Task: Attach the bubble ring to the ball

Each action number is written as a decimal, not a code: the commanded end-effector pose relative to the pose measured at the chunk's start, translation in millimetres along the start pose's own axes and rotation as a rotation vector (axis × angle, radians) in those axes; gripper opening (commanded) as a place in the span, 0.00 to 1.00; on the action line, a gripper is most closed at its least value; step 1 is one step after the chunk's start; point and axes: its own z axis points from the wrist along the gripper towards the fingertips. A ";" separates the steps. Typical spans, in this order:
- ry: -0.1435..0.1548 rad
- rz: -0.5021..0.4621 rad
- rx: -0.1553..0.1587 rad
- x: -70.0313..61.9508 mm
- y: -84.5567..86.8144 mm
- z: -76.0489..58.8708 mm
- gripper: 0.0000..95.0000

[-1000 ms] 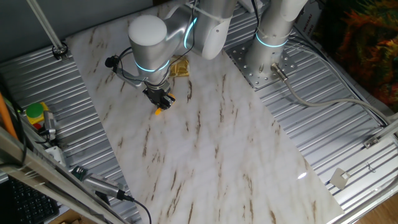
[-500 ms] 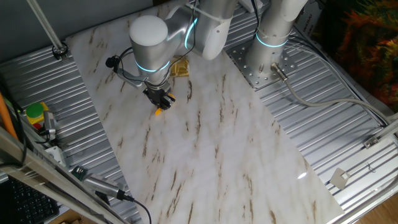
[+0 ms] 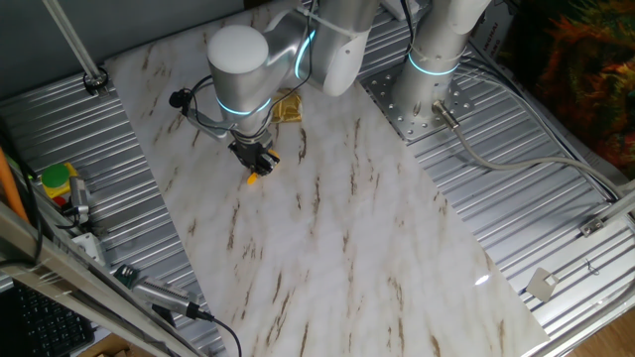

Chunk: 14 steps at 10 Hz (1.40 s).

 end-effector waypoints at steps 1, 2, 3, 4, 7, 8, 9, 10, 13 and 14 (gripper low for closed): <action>-0.002 0.000 -0.002 0.5 0.2 -0.5 0.00; -0.003 0.001 -0.003 0.4 0.3 -0.4 0.00; -0.003 0.000 -0.003 0.4 0.3 -0.4 0.00; -0.005 -0.004 -0.003 0.4 0.3 -0.4 0.00; -0.005 -0.011 -0.004 0.4 0.3 -0.4 0.20; -0.005 -0.012 -0.004 0.4 0.3 -0.4 0.20; -0.005 -0.013 -0.003 0.3 0.4 -0.4 0.20; -0.005 -0.012 -0.004 0.3 0.4 -0.4 0.20; -0.008 -0.016 -0.002 -0.2 0.2 -0.5 0.20; -0.017 -0.023 -0.004 -3.2 -1.8 -3.9 0.20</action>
